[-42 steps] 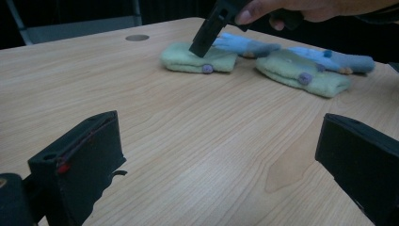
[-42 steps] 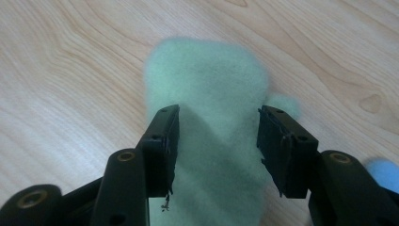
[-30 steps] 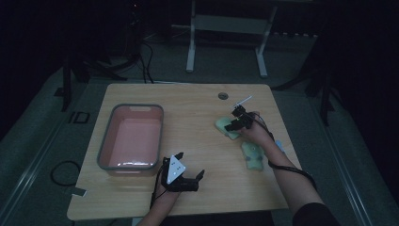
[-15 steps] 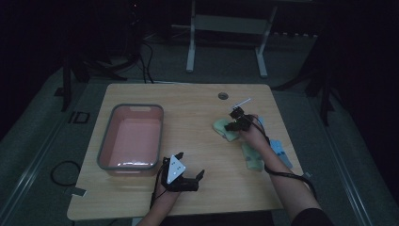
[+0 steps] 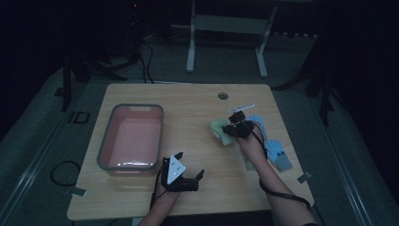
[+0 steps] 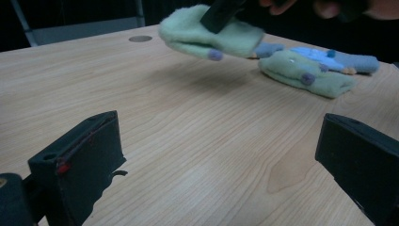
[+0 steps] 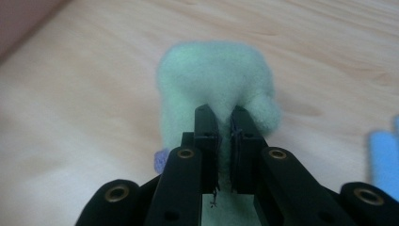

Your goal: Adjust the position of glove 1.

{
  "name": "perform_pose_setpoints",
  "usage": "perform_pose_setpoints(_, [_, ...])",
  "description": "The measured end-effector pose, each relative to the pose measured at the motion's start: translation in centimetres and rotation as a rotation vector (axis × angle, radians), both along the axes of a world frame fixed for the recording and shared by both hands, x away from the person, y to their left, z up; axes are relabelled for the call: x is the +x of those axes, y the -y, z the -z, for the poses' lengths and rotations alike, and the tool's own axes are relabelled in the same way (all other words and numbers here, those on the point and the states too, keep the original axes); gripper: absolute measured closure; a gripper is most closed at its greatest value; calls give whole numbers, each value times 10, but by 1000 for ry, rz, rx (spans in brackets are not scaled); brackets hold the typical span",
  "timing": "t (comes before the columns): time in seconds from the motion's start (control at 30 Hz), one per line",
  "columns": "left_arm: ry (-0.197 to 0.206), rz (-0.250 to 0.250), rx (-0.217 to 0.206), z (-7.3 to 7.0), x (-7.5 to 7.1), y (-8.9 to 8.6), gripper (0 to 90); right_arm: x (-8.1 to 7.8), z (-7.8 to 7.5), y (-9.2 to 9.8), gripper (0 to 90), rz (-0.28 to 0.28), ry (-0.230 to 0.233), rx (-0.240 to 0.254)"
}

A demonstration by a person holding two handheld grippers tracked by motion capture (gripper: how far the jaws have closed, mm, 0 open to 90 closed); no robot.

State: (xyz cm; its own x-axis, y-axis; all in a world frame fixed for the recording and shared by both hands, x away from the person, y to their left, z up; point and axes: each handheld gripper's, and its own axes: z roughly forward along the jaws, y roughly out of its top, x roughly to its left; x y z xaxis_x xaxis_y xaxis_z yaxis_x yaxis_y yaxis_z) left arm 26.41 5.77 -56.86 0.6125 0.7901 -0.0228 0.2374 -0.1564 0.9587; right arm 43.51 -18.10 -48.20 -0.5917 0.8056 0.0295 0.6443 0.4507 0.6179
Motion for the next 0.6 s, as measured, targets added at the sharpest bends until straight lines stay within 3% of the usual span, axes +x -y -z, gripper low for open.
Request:
perform_pose_setpoints(0.1, [4,3,5,0,-1,0,15,-22,-11,-9,836,14,35,-6])
perform_pose_setpoints(0.23, [5,5,10,0,-1,1,15,-42,-22,-10,836,90,67,48])
perform_pose_setpoints(0.33, [2,9,11,0,0,1,15,-54,-26,-7,836,141,66,99])
perform_pose_setpoints(0.6, [-2,-12,8,0,0,1,15,-84,-13,1,835,239,75,159])
